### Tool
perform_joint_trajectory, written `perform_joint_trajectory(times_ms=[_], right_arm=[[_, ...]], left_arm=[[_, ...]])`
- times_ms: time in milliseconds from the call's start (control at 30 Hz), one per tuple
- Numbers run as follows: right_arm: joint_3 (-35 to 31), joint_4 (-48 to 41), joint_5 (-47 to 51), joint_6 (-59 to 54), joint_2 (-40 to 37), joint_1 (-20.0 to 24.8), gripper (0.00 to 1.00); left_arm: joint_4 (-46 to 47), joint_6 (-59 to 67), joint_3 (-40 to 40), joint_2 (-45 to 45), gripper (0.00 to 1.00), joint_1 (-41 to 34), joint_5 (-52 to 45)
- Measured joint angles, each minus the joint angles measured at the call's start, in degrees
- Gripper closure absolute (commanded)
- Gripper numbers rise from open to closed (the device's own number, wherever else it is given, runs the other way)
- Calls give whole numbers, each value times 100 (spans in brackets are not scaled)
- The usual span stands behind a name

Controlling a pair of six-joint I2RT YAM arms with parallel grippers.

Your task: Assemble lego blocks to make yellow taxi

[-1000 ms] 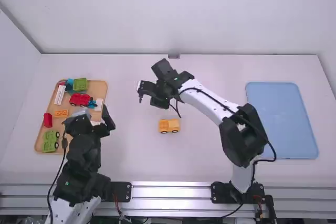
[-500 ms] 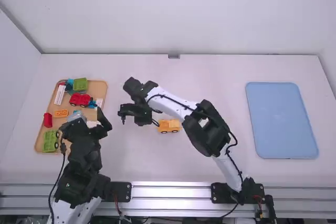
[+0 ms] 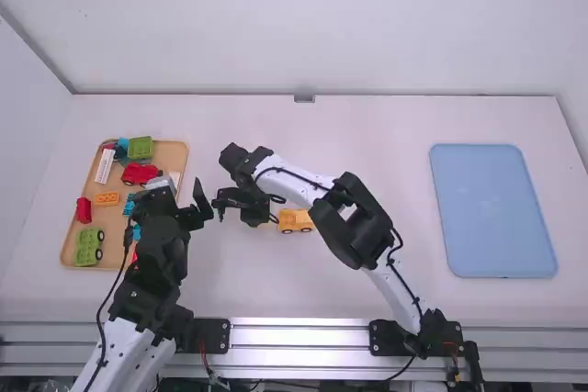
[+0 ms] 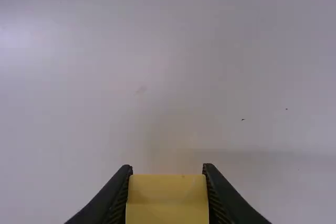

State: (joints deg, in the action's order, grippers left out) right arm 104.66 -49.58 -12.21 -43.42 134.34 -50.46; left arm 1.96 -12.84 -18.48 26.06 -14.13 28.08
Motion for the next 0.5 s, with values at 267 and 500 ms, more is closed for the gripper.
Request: perform_joint_trajectory(times_ms=[267, 500], right_arm=[[7, 39, -2, -20, 173, -59, 43], [9, -33, -116, -160, 190, -13, 1]], left_arm=[[-140, 109, 0, 81, 1, -2, -24], [-81, 140, 0, 83, 1, 0, -48]])
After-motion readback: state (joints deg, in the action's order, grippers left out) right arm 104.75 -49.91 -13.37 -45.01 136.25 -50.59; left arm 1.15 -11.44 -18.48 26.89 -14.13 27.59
